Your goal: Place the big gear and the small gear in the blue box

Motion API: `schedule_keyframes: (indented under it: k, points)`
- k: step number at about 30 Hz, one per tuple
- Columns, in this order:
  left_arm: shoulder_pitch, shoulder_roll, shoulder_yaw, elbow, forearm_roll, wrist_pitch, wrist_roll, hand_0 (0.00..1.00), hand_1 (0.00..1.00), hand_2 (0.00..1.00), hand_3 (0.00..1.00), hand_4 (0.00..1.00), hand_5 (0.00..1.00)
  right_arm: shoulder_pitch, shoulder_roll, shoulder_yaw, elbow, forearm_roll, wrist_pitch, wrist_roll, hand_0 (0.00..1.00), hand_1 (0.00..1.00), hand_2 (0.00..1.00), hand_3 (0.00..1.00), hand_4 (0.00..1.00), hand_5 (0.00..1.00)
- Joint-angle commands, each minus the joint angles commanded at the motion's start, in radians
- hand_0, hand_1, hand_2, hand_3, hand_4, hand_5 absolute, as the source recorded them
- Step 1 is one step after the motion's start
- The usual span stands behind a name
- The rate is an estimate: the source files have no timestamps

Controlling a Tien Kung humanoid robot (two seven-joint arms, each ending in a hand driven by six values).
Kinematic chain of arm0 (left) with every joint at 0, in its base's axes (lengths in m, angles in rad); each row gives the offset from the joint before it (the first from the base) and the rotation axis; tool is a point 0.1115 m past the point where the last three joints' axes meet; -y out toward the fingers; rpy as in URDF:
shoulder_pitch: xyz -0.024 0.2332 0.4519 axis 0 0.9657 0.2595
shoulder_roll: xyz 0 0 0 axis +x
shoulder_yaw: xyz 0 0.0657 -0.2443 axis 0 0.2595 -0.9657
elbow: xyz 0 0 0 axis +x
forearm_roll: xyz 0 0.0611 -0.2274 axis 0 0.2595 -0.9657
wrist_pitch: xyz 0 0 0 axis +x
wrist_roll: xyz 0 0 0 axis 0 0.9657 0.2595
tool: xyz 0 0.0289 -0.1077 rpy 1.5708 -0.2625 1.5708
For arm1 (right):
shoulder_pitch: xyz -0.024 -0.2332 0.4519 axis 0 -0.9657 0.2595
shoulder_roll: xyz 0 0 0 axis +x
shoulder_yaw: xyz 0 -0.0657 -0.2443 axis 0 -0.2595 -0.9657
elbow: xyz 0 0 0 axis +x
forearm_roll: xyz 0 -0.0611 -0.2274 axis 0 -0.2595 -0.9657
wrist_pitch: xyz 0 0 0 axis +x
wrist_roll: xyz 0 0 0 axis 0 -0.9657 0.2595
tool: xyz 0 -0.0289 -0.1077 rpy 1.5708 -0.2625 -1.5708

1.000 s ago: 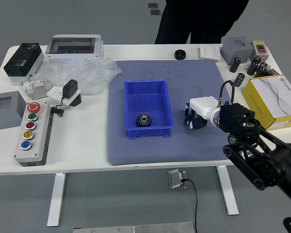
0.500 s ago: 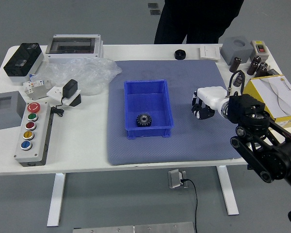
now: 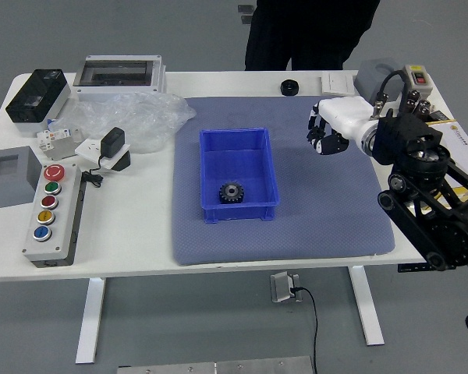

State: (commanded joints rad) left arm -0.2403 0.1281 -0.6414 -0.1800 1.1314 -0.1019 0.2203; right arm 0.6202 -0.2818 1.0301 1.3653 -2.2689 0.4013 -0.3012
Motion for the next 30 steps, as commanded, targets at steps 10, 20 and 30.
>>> schedule_keyframes:
  k: [10, 20, 30]
  points:
    - [0.001, 0.0, 0.0, 0.0, 0.004, -0.001, 0.001, 0.78, 0.749, 0.739, 0.678, 0.548, 0.25, 0.033, 0.113, -0.063, -0.01, 0.0, -0.005, 0.002, 0.572, 0.457, 0.467, 0.547, 0.466, 0.121]
    - [0.002, -0.003, -0.003, 0.0, 0.007, -0.001, 0.003, 0.779, 0.748, 0.739, 0.679, 0.547, 0.25, 0.036, 0.155, -0.103, -0.044, 0.0, -0.01, -0.001, 0.593, 0.478, 0.495, 0.562, 0.477, 0.14]
    - [0.001, -0.006, 0.0, 0.0, 0.006, -0.001, 0.003, 0.779, 0.747, 0.738, 0.678, 0.547, 0.251, 0.043, 0.163, -0.089, -0.066, 0.0, 0.009, 0.001, 0.792, 0.736, 0.864, 0.964, 0.82, 0.415]
